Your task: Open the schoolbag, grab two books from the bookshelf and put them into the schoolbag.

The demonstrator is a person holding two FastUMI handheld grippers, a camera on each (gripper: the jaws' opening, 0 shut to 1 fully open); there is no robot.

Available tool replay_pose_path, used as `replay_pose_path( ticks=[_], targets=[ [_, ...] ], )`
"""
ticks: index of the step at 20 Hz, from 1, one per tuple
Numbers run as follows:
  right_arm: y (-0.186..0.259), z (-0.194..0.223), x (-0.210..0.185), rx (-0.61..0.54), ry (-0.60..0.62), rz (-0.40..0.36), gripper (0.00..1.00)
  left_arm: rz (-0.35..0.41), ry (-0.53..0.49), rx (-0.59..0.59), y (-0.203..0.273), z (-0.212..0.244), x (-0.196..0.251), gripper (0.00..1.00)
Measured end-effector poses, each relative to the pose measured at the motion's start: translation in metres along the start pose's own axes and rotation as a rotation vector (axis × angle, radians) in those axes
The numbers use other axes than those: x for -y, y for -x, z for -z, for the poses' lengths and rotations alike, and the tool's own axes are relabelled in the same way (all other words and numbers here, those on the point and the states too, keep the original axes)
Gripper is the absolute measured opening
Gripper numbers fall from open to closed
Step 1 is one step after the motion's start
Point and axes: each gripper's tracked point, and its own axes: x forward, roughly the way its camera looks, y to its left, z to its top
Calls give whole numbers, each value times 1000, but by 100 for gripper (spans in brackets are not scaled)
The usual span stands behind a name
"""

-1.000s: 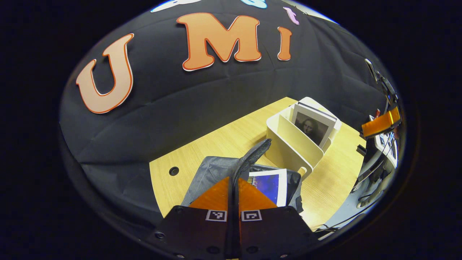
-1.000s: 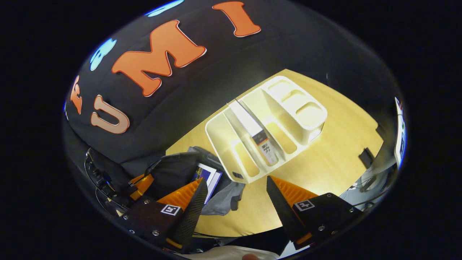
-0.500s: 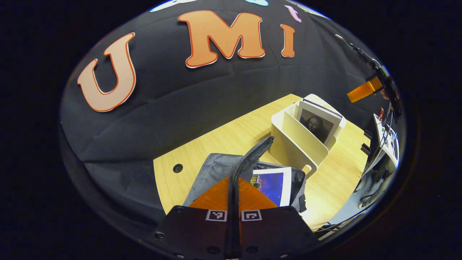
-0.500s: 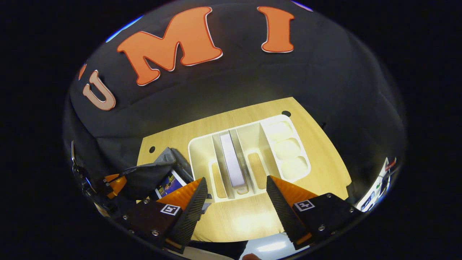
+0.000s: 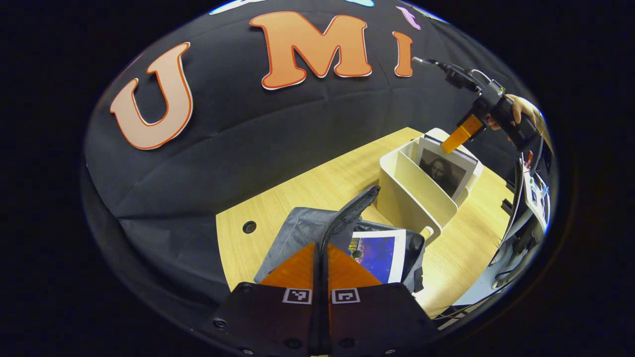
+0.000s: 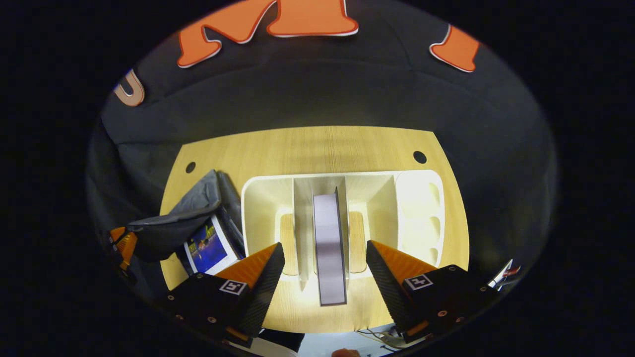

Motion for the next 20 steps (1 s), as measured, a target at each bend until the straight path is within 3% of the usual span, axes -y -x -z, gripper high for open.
replay_pose_path(
  ticks=[7, 11, 13, 14, 20],
  targets=[
    [-37, 7, 2, -117, 16, 15, 99, -7, 20, -9, -1, 2, -1, 1],
    [-49, 18, 2, -153, -1, 11, 83, -7, 21, -7, 0, 2, 0, 1],
    [-53, 19, 2, -157, -14, 7, 68, -5, 19, -8, -1, 2, 0, 1],
    [-49, 18, -1, -153, -31, -7, 43, -3, 19, -8, -1, 3, 1, 1],
    [-31, 15, 1, -130, -58, -2, 37, 9, 17, -8, -1, 3, 3, 1]
  ],
)
